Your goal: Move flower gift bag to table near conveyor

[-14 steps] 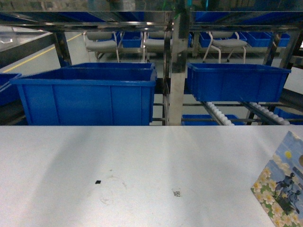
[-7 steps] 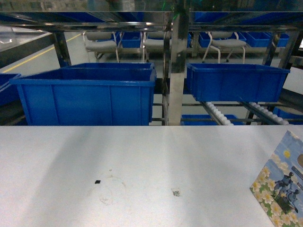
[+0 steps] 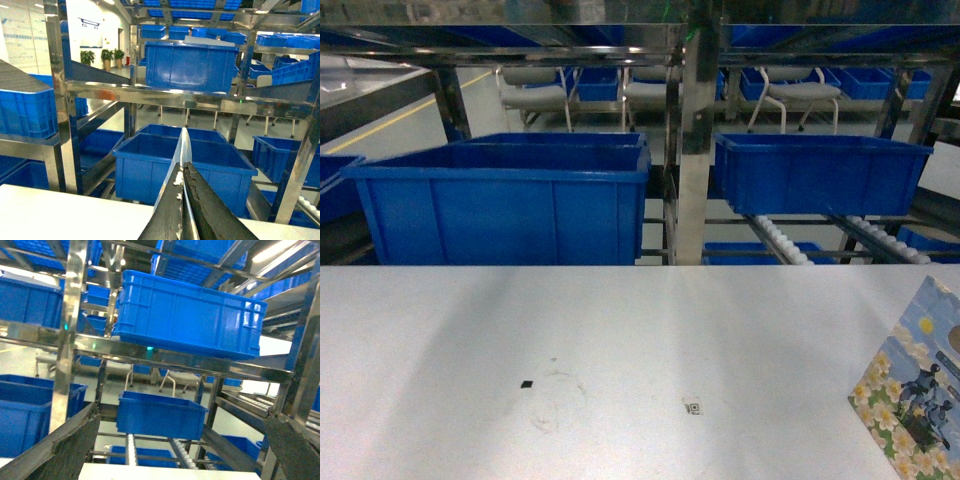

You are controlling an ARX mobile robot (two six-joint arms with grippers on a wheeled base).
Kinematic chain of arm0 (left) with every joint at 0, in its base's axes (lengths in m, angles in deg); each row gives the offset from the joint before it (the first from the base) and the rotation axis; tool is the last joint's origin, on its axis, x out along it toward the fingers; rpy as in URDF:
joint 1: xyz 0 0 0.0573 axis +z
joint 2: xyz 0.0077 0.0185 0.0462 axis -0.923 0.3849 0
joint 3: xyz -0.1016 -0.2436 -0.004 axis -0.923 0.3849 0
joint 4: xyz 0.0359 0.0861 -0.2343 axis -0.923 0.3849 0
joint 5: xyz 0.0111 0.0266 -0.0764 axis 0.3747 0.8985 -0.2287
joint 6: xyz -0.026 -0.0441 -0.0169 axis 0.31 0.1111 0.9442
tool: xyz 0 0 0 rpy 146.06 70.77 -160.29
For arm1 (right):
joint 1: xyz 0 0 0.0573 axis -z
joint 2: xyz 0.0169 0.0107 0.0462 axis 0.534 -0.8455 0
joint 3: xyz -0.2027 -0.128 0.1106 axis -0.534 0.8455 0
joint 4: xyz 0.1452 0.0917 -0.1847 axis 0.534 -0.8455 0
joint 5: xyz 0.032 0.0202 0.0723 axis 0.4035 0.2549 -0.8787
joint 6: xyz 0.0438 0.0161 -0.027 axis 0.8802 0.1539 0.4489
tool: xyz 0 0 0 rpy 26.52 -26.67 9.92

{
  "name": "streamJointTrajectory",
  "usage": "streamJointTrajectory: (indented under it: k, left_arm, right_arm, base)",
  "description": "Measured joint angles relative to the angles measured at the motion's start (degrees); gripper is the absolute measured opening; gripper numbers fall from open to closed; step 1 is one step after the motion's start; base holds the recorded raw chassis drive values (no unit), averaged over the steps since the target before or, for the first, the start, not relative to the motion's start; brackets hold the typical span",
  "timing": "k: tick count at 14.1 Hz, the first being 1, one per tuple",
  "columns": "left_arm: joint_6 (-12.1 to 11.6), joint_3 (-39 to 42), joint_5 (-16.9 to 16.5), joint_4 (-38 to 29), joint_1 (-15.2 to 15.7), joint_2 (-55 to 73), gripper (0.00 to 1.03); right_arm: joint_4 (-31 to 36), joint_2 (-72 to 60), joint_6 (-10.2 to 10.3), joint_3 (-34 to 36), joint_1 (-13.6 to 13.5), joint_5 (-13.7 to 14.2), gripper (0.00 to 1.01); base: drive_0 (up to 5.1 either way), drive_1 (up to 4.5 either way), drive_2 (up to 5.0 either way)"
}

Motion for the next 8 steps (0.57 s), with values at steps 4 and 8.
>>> streamJointTrajectory:
  k: [4, 8]
  left_arm:
    - [0.0, 0.0, 0.0, 0.0, 0.0, 0.0, 0.02]
    - [0.0, 0.0, 0.0, 0.0, 0.0, 0.0, 0.02]
  right_arm:
    - [0.0, -0.8, -0.3, 0.0, -2.0, 1.1, 0.98]
    - [0.0, -0.8, -0.3, 0.0, -2.0, 1.1, 0.98]
  base:
    - [0.0, 0.00, 0.0]
    - [0.0, 0.00, 0.0]
